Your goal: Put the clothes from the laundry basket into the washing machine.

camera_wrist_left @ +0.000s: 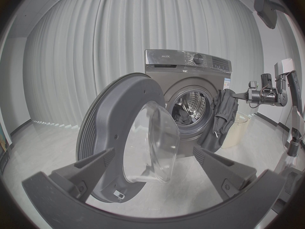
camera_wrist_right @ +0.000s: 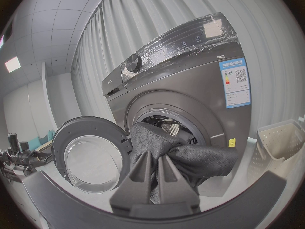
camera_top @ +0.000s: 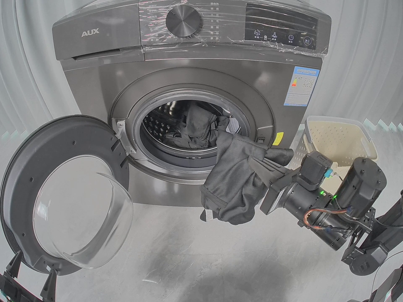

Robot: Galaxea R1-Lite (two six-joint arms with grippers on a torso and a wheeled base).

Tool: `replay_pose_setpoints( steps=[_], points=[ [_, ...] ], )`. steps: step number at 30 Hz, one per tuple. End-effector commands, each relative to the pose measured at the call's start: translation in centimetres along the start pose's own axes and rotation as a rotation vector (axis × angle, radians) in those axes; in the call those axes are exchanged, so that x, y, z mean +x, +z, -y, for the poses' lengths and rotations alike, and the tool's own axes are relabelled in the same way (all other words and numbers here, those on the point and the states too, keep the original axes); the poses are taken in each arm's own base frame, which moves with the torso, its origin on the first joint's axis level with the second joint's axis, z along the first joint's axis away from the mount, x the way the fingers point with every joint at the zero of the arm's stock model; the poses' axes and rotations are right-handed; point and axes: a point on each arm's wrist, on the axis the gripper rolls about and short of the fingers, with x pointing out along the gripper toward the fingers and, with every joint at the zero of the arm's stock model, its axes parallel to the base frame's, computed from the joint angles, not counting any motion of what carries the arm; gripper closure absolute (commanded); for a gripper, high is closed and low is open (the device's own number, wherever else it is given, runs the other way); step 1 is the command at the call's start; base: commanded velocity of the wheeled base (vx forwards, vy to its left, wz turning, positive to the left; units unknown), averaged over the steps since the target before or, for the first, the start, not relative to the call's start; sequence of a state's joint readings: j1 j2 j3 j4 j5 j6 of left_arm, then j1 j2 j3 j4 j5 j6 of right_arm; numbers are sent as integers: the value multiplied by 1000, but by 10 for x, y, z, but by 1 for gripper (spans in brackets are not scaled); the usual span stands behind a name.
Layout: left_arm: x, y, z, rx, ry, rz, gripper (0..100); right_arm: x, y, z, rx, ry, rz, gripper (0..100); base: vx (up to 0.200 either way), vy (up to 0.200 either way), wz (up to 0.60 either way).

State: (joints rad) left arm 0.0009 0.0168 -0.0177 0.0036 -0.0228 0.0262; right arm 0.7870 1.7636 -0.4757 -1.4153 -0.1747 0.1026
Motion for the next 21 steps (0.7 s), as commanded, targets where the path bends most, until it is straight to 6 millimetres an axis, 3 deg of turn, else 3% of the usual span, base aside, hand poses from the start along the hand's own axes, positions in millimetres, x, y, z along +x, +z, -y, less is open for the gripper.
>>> replay_pose_setpoints(
  steps=[1,12,13,15,21],
  points=[
    [0,-5,0,4,-1,-2,0,9,-10,-12,13,33,-21,100,0,0,0],
    [0,-3,0,5,-18,16,0,15,-11,-16,23,47,15,100,0,0,0],
    [-7,25,1,-11,-52,138,0,15,-10,-18,25,58,18,100,0,0,0],
    [-10,52,2,-4,-121,191,0,16,-8,-22,28,75,28,100,0,0,0],
    [25,70,5,-11,-340,-1,0,23,-8,-32,43,120,62,100,0,0,0]
  ],
)
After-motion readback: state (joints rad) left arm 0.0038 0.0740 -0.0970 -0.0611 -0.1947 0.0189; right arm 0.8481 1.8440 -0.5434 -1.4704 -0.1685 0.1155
